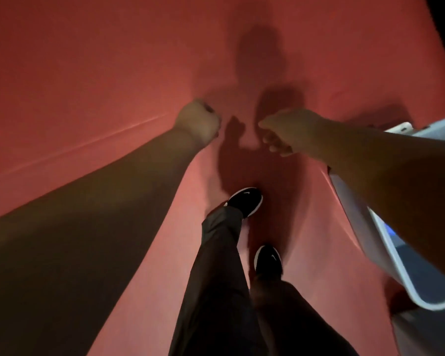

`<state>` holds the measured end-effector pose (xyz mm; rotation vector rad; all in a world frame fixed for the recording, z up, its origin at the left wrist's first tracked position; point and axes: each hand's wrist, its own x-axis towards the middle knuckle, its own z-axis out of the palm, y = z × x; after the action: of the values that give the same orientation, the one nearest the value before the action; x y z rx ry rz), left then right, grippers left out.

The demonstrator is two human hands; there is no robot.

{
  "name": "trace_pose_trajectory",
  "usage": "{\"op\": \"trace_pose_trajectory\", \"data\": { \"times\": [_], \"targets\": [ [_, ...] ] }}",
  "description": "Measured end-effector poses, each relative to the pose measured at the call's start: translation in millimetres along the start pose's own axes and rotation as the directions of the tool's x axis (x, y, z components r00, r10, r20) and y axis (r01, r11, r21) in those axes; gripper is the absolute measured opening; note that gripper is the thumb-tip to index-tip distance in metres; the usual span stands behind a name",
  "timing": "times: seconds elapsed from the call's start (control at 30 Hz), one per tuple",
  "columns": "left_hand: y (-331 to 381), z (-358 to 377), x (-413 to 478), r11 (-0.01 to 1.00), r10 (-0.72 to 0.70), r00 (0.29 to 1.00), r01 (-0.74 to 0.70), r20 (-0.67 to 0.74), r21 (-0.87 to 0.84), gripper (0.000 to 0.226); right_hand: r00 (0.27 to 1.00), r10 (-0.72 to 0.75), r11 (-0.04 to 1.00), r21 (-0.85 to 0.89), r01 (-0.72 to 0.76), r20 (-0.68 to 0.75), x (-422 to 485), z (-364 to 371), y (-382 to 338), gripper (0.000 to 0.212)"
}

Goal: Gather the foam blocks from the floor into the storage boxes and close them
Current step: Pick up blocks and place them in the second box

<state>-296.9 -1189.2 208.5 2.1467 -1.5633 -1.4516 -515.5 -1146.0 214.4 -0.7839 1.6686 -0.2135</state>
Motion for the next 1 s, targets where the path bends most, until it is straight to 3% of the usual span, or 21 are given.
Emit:
{"op": "trace_pose_trajectory", "data": {
  "times": [0.2, 0.4, 0.6, 0.7, 1.0],
  "targets": [
    [-120, -51, -90, 0.983, -0.150, 0.986, 0.141, -0.073, -0.114, 0.045, 0.991, -0.032, 0.963, -0.262, 0.066, 0.129, -32, 97, -16, 0.022],
    [-244, -108, -183, 0.930, -0.293, 0.934, 0.230, -0.204, -0.286, 0.013, 0.947, -0.100, 0.839, -0.486, 0.246, 0.307, -65, 237, -45, 0.031],
    [-393, -151, -255, 0.804, -0.487, 0.835, 0.315, -0.254, -0.505, 0.017, 0.892, -0.127, 0.701, -0.597, 0.391, 0.435, -113, 412, -60, 0.021],
    [-465, -170, -282, 0.737, -0.558, 0.794, 0.340, -0.242, -0.584, 0.020, 0.848, -0.108, 0.661, -0.600, 0.450, 0.518, -134, 496, -58, 0.028],
    [-643, -233, -357, 0.629, -0.610, 0.775, 0.348, -0.163, -0.695, 0.017, 0.813, 0.057, 0.598, -0.672, 0.437, 0.579, -178, 731, -38, 0.016]
  ]
}}
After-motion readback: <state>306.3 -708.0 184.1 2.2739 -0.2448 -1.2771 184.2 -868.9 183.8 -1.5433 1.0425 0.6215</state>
